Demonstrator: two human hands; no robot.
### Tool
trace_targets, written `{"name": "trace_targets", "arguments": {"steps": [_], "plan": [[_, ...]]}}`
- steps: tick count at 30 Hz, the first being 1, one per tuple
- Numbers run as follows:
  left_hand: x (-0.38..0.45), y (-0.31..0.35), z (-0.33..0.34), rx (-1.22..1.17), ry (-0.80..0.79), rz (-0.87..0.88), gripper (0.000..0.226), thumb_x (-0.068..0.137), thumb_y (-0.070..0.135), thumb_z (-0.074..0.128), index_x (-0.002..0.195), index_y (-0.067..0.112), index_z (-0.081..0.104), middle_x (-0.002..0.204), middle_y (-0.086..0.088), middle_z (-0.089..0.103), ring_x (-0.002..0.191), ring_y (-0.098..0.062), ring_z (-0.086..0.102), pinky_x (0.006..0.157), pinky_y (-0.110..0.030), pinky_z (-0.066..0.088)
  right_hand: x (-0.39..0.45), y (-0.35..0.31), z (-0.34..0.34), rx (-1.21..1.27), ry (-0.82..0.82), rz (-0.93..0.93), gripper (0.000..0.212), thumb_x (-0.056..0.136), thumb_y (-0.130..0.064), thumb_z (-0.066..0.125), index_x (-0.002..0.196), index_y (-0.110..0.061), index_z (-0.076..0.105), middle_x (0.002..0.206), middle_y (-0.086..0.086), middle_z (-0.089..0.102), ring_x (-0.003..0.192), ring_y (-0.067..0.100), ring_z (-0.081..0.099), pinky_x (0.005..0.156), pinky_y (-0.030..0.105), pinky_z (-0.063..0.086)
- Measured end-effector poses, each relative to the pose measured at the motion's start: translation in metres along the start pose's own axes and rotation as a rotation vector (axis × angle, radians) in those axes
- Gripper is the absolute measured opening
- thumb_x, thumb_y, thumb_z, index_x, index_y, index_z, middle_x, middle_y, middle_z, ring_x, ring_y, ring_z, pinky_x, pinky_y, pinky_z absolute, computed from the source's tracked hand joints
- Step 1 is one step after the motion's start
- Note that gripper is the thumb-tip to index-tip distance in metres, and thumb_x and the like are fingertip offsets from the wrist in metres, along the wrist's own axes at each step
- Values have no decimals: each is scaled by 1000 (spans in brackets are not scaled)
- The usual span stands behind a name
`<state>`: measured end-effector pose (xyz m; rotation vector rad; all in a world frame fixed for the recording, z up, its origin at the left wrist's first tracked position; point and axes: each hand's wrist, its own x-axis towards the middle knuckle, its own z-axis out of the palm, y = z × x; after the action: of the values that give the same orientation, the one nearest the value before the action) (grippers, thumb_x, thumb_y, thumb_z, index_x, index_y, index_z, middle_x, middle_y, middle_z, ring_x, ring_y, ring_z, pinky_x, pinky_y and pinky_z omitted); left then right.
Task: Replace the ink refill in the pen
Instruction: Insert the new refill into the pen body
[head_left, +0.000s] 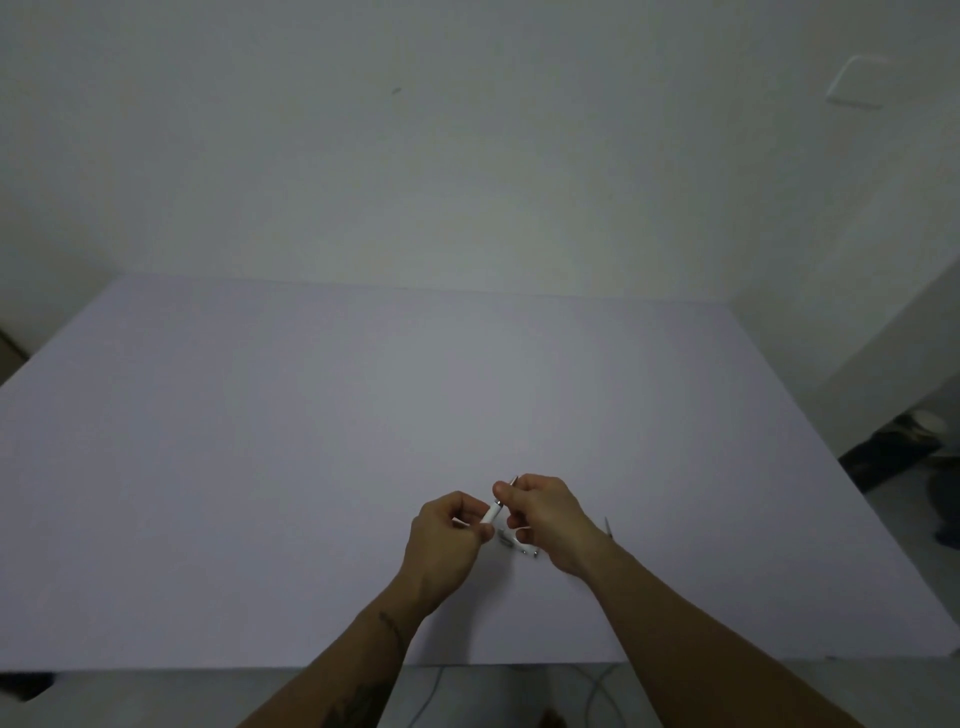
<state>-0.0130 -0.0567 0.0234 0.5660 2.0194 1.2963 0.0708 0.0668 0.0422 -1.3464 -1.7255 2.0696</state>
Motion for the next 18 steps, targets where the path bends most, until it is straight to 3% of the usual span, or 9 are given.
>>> {"name": "trace_targets", "arguments": {"steps": [2,5,8,11,16,18], "plan": [[0,-1,0,9,7,-2,17,77,10,74,74,26,69,78,2,68,73,-17,63,64,-27,51,-1,0,-3,55,-37,8,10,88,-10,67,79,-8,70,63,3,56,55,15,50,48,24,44],[0,-3,0,15,8,-6,19,76,11,75,71,28,69,74,5,68,71,-15,64,63,-25,50,-1,0,-7,59,-60,12,14,88,-2,63,92,-6,76,72,6,65,65,17,55,55,26,48],[-2,-3,2,27,2,7,21,77,10,73,70,29,68,72,5,66,70,-14,63,63,-26,51,-2,0,-6,-19,-31,-8,11,87,-5,65,81,-7,74,77,9,64,65,17,54,54,25,48],[-3,-3,3,37,2,17,20,80,9,71,72,27,68,72,4,66,70,-15,62,64,-27,51,0,2,-2,-79,21,-26,21,85,-14,71,66,-10,61,71,9,59,56,15,52,50,26,45],[-2,-3,-1,29,18,4,12,79,7,71,79,19,71,73,2,66,66,-12,60,60,-22,45,-2,4,-1,20,-43,-17,6,86,-7,68,85,-5,74,69,5,61,58,15,53,50,24,46],[-2,-4,-2,32,20,2,14,79,6,71,78,20,70,72,2,66,65,-12,60,60,-22,46,-1,3,0,-12,-25,-22,7,86,-6,69,80,-4,71,70,7,60,59,16,53,49,23,46]]}}
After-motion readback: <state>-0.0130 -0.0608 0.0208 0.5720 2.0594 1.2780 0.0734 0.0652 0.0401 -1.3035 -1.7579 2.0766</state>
